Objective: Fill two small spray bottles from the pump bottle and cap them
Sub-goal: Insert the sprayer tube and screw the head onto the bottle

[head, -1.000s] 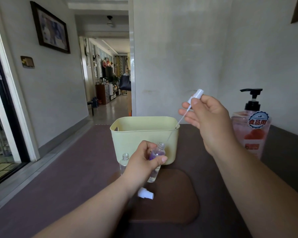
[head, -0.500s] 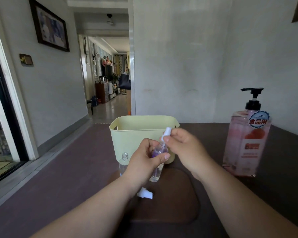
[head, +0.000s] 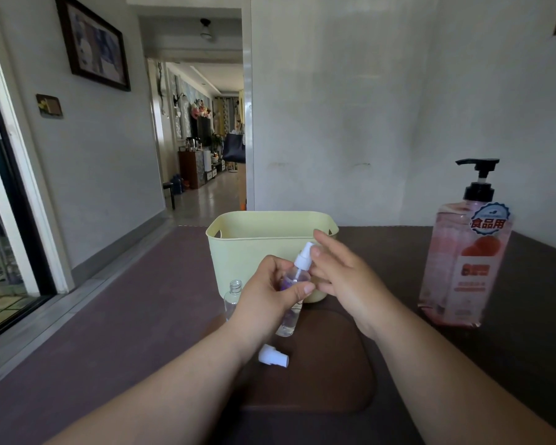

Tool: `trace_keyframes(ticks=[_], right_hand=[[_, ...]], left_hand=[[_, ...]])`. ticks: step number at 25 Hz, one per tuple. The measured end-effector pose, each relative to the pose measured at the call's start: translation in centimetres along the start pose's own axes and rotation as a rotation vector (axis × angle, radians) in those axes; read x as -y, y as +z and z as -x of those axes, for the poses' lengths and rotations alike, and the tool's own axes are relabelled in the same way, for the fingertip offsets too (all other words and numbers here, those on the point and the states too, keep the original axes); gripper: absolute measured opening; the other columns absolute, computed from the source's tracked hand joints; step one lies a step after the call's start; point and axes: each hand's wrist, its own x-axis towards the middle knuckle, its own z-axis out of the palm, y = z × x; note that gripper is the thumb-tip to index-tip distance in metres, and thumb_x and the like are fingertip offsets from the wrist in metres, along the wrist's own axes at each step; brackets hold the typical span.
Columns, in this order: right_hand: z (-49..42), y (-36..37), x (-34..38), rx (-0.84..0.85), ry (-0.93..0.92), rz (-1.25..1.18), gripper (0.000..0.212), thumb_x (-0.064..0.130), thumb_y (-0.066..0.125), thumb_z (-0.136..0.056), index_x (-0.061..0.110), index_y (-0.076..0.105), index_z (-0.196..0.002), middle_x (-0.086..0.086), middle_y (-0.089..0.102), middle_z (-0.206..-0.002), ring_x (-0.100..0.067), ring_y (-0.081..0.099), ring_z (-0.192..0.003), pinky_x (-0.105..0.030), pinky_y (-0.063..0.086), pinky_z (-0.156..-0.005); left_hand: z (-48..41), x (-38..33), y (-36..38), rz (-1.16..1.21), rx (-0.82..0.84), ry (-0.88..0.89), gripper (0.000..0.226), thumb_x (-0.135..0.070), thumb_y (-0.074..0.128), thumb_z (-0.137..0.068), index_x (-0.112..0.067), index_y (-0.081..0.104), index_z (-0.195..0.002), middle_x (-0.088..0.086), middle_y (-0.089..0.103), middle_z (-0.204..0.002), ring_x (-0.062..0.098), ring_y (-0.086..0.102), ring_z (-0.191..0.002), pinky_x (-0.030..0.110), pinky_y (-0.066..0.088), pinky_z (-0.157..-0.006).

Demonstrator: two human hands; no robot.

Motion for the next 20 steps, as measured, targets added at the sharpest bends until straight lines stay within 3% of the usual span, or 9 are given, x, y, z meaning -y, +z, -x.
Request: trace_keyframes(ticks=[2, 5, 7, 9, 12, 16, 20], right_hand=[[-0.13, 0.04, -0.06, -0.007, -0.034, 0.054, 0.024, 0.050, 0.054, -0.075, 0.040, 0.069, -0.092, 0.006, 0.074, -0.102, -0.022, 0.066, -0.103, -0.051, 0.047, -0.101], [-0.30, 0.32, -0.03, -0.107, -0.051, 0.104, 0.031, 0.058, 0.064, -0.061, 0.033, 0.067, -0.080, 0.007, 0.074, -0.081, -0.014, 0.069, -0.083, -0.047, 0.054, -0.088], [-0.47, 0.19, -0.18, -0.081, -0.045, 0.037, 0.031, 0.062, 0.066, -0.059, 0.045, 0.064, -0.084, 0.018, 0.073, -0.085, -0.004, 0.069, -0.088, -0.037, 0.054, -0.086], [-0.39, 0.08, -0.04, -0.015, -0.031, -0.011, 0.029, 0.059, 0.062, -0.064, 0.050, 0.065, -0.091, 0.027, 0.071, -0.086, -0.009, 0.069, -0.099, -0.035, 0.051, -0.093], [-0.20, 0.28, 0.07, -0.025, -0.053, 0.033, 0.031, 0.052, 0.064, -0.063, 0.029, 0.069, -0.084, 0.012, 0.075, -0.081, -0.018, 0.071, -0.087, -0.037, 0.053, -0.085], [-0.21, 0.05, -0.02, 0.009, -0.030, -0.064, 0.035, 0.055, 0.067, -0.062, 0.044, 0.065, -0.095, 0.009, 0.075, -0.094, -0.010, 0.071, -0.095, -0.038, 0.052, -0.095], [-0.06, 0.18, -0.13, -0.022, -0.044, 0.018, 0.029, 0.046, 0.067, -0.065, 0.024, 0.069, -0.084, 0.000, 0.075, -0.086, -0.017, 0.071, -0.087, -0.048, 0.053, -0.093]], left_hand=[[-0.09, -0.05, -0.03, -0.008, -0.015, 0.010, 0.025, -0.018, 0.074, -0.076, -0.018, 0.054, -0.090, 0.013, 0.053, -0.080, 0.019, 0.048, -0.070, 0.039, 0.042, -0.067], [0.03, -0.09, 0.27, -0.049, -0.032, 0.022, 0.030, -0.019, 0.076, -0.074, -0.014, 0.054, -0.095, 0.008, 0.050, -0.077, 0.018, 0.047, -0.068, 0.039, 0.044, -0.065], [0.16, -0.29, 0.48, -0.012, -0.017, 0.021, 0.029, -0.017, 0.075, -0.075, -0.014, 0.053, -0.095, 0.013, 0.057, -0.081, 0.020, 0.052, -0.070, 0.039, 0.047, -0.064], [0.13, -0.35, 0.43, 0.006, -0.010, 0.025, 0.028, -0.017, 0.075, -0.076, -0.015, 0.054, -0.095, 0.013, 0.061, -0.084, 0.018, 0.055, -0.073, 0.040, 0.048, -0.068], [0.04, -0.20, 0.41, -0.041, -0.027, 0.037, 0.029, -0.022, 0.077, -0.074, -0.019, 0.054, -0.092, 0.008, 0.052, -0.075, 0.018, 0.047, -0.065, 0.037, 0.042, -0.064], [-0.15, -0.08, 0.42, -0.019, -0.029, 0.023, 0.027, -0.024, 0.077, -0.073, -0.023, 0.054, -0.088, 0.003, 0.054, -0.073, 0.019, 0.047, -0.062, 0.038, 0.042, -0.065], [-0.17, -0.05, 0.39, -0.045, -0.032, 0.028, 0.029, -0.025, 0.078, -0.072, -0.022, 0.054, -0.088, 0.004, 0.049, -0.070, 0.020, 0.044, -0.061, 0.040, 0.042, -0.063]])
